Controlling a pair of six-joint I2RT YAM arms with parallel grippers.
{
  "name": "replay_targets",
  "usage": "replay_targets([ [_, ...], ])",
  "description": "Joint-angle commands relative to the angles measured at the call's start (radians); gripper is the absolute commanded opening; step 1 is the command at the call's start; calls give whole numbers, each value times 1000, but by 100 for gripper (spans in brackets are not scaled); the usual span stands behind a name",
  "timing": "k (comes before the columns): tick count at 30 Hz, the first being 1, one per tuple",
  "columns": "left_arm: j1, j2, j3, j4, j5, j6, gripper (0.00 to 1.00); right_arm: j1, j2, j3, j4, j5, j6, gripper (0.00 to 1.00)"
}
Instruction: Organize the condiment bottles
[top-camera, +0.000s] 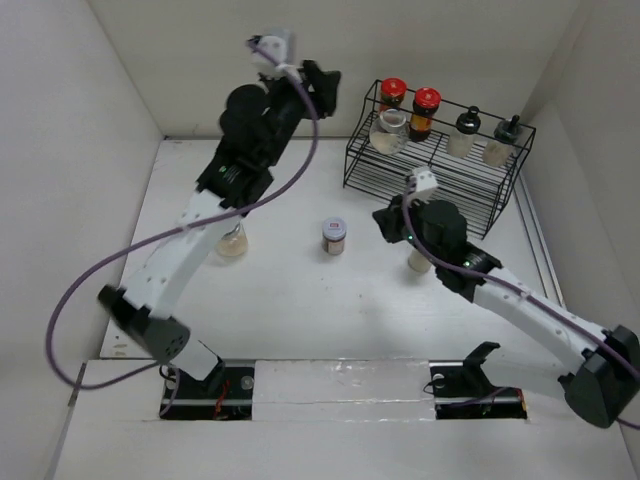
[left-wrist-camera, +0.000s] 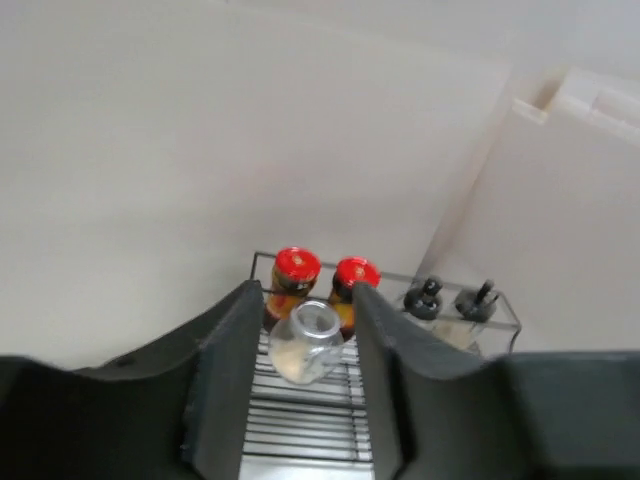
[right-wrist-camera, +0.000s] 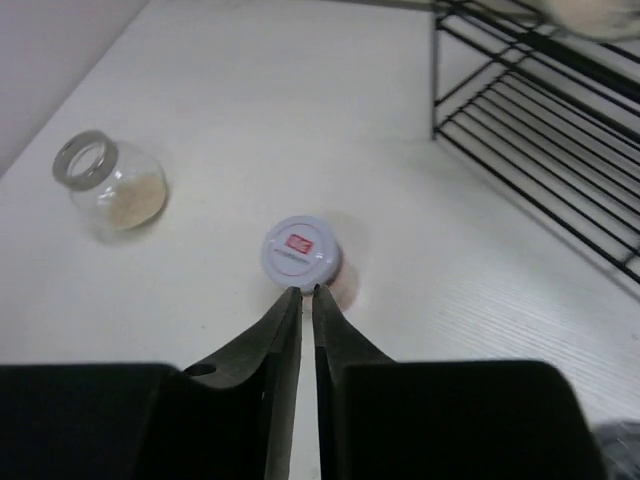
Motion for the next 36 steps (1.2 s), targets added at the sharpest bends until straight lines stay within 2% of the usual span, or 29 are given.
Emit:
replay_targets([
  [1,-4,-151,-172,47,-109,-135,34,115,149,162,50,-40,-54,14],
  [2,-4,-241,-223,34,-129,-164,30,144,192,190,65,-31,-65,15],
  [4,-4,-327,-357,-6,-189,-236,26,222,287,297,76,-60,-91,26],
  [5,-4,-412,-395,-25,-209,-250,26,247,379,331,76,-71,-124,48],
  [7,-4,-499,-513,-49,-289,-297,26,310,467,392,76,-94,-158,71],
  [8,-4,-539,-542,-63,-313,-297,28,325,552,452,76,-94,-172,87],
  [9,-4,-610,-565,-83,-333,-307,31,336,594,481,67,-94,-172,93],
  [10,-4,-640,-598,-100,-374,-307,40,348,637,515,67,-140,-187,98],
  [13,-4,-718,-610,-227,-486,-307,55,371,789,656,30,-181,-206,100],
  [14,-4,-734,-636,-259,-517,-307,64,371,817,682,30,-181,-221,100],
  [18,-4,-821,-704,-312,-611,-316,82,393,958,858,9,-157,-243,100],
  [20,5,-864,-722,-312,-620,-325,87,393,1042,920,9,-157,-243,100],
  [24,5,-887,-734,-289,-594,-275,91,393,1169,1084,-45,-134,-252,100],
  [29,14,-887,-762,-258,-548,-248,91,393,1318,1318,-131,-158,-261,100],
  [36,42,-864,-797,-216,-432,-239,91,393,1443,1452,-149,-154,-261,100],
])
